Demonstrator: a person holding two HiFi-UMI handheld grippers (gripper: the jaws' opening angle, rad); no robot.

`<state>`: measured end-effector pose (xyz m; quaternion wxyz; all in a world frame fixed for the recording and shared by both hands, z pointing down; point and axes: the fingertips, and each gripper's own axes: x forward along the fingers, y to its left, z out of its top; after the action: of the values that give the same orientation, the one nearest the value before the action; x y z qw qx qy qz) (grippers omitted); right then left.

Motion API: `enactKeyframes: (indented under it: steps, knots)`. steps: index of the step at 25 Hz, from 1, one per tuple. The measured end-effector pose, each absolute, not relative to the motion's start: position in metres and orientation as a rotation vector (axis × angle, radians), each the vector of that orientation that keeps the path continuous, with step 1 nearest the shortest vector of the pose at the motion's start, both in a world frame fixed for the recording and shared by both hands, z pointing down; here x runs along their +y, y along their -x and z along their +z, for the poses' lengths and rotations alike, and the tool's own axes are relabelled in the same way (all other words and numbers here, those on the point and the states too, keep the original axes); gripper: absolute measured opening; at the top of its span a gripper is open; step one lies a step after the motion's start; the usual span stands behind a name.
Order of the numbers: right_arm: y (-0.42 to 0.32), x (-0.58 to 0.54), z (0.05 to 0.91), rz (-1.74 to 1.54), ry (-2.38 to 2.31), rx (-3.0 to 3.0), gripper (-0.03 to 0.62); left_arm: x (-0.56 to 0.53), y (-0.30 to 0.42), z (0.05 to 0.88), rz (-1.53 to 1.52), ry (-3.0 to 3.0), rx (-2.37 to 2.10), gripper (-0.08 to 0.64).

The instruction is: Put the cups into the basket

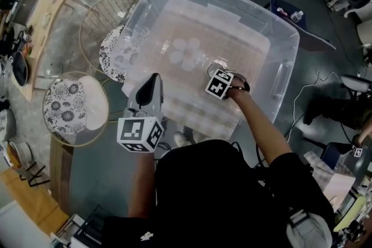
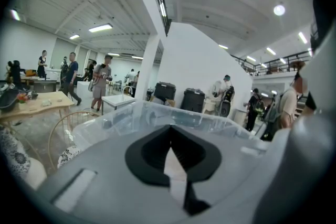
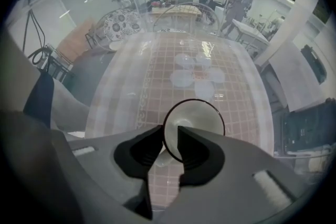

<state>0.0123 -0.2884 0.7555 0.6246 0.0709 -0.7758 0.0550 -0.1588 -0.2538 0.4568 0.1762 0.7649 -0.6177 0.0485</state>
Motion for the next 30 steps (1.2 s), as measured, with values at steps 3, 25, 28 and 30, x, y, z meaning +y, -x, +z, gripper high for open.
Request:
enactKeyframes:
  steps: [3,25,28,30]
  knots:
    - [-0.013,-0.286,0.753,0.132,-0.157,-1.785,0.101,-0.252,0.159,0.456,0.135,-2.168,-1.748,0.005]
    - [-0.005,-0.293,0.668,0.125,-0.305,-1.934,0.003,-0.241,0.154,0.442,0.103,-2.236,-1.7,0.005]
    - [0.0,-0.296,0.643,0.101,-0.357,-1.983,0.003,-0.236,0.154,0.439,0.096,-2.249,-1.695,0.005]
    - [0.003,-0.298,0.625,0.098,-0.395,-2.021,0.003,-0.233,0.153,0.437,0.09,-2.259,-1.69,0.005]
